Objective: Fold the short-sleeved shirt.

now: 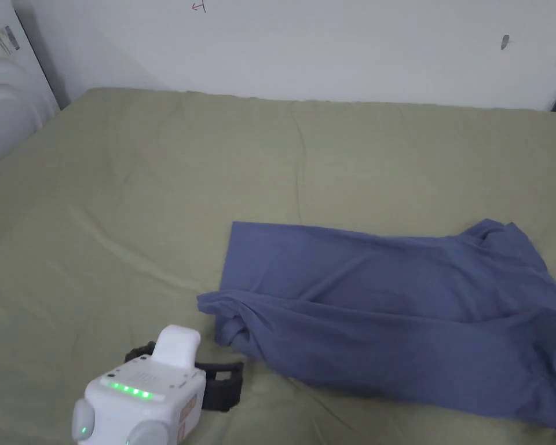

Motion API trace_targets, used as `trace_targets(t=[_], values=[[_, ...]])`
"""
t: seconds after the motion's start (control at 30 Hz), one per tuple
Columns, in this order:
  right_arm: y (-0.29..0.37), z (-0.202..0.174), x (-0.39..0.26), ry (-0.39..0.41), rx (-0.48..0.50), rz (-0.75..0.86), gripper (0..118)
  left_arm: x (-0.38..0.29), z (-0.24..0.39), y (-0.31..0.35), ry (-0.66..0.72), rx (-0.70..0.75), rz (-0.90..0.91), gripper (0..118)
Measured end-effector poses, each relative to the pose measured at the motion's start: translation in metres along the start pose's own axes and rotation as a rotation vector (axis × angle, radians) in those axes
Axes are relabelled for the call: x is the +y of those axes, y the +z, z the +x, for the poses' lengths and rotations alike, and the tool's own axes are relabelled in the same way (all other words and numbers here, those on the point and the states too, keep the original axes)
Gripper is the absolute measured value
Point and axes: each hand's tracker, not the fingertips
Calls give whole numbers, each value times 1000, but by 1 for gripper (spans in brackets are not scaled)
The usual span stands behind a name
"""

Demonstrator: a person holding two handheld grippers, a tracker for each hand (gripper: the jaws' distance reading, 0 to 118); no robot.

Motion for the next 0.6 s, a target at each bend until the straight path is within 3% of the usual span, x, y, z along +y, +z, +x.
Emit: trace_targets(t=[0.03,0.2,0.33,0.47,0.5,0.6], values=[[2,1,0,-8,-6,0,0,12,-3,-16,-28,-25,89,115],[6,10,0,-43,-40,-7,0,40,-3,-47,-116,10,-9,114],[5,18,-1,-58,-62,-26,0,45,9,-54,-177,-21,29,102],[1,24,-2,-85,-69,-42,0,49,18,-61,-192,-19,-19,56],[-1,25,-2,-87,-71,-45,0,47,18,-61,-183,-30,-13,12],[-9,30,0,-69,-79,-65,0,47,13,-50,-122,-79,5,8]])
